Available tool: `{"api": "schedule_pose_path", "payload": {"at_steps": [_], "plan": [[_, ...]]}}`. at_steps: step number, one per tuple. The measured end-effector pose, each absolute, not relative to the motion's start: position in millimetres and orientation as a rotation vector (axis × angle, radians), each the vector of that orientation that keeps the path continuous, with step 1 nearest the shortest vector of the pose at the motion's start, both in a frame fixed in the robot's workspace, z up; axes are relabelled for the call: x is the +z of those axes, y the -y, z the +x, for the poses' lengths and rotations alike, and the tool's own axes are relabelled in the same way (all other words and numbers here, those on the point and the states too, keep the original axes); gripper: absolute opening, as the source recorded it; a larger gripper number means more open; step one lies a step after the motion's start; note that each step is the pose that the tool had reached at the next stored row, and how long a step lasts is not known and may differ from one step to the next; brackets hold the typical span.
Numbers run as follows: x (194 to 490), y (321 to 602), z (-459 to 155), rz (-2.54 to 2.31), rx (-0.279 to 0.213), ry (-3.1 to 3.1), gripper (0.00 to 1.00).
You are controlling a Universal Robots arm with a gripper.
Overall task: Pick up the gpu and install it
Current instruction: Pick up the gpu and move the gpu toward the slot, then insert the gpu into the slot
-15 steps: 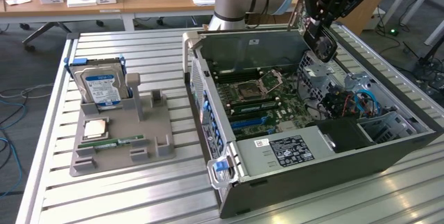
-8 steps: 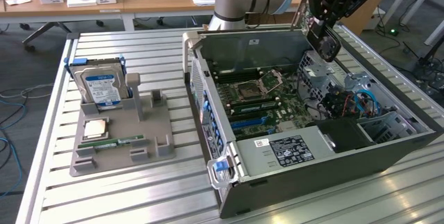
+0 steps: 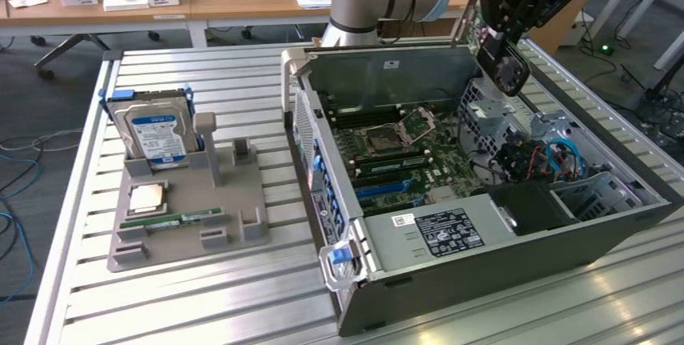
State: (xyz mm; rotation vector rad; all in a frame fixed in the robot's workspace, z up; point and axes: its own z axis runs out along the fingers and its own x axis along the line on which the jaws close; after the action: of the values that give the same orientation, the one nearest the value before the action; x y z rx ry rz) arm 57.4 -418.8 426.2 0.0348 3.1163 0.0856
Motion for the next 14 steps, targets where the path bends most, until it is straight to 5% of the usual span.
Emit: {"api": "schedule_pose_path", "payload": {"at_steps": [14], "plan": [[426.3, 418.8, 57.4, 0.025, 0.086, -3.117, 0.26]]}}
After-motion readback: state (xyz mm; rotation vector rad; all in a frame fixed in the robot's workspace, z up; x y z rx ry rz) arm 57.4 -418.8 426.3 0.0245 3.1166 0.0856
